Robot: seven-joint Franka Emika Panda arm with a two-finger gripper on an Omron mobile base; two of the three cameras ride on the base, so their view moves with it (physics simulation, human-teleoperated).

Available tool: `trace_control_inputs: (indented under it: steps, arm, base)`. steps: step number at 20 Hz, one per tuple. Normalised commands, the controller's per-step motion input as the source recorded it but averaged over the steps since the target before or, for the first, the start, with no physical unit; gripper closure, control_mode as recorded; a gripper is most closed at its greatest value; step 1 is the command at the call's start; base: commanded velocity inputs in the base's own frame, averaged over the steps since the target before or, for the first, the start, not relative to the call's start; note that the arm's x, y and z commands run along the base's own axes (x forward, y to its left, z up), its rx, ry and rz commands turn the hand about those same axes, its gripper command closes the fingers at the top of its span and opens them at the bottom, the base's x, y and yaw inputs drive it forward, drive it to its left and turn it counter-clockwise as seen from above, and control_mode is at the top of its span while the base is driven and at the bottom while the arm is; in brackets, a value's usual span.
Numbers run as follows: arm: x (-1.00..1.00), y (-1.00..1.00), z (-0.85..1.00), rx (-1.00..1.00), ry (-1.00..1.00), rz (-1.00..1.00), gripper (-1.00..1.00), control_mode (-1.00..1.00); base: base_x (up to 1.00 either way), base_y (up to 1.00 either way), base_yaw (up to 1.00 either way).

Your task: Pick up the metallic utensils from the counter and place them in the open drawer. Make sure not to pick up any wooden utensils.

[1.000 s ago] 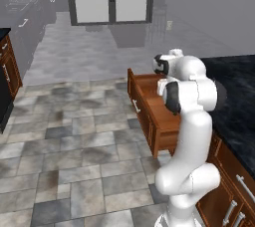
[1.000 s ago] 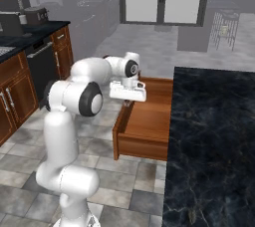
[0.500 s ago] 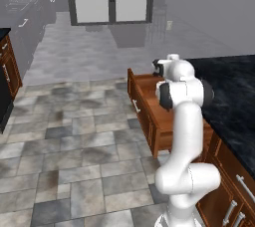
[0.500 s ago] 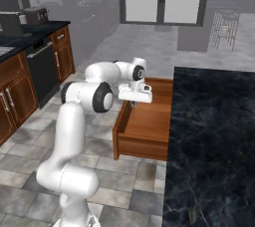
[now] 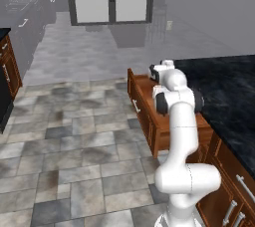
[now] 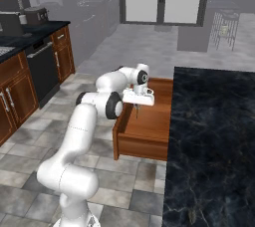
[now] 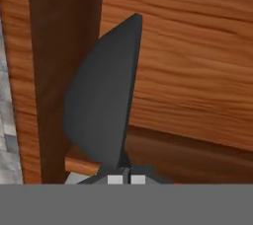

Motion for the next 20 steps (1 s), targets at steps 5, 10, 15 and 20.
trace_control_inputs:
  steps: [5, 10, 15, 20]
  arm:
    - [0.00, 0.00, -0.59, 0.01, 0.00, 0.02, 1.00, -1.00]
    - [0.01, 0.00, -0.46, 0.02, 0.00, 0.01, 1.00, -1.00]
    - [0.00, 0.00, -0.44, 0.02, -0.03, 0.01, 1.00, -1.00]
    - [0.00, 0.03, -0.57, 0.05, -0.05, 0.03, 1.00, -1.00]
  base:
    - [0.00, 0.00, 0.00]
    - [0.00, 0.00, 0.00]
    - [0.00, 0.00, 0.00]
    - [0.00, 0.00, 0.00]
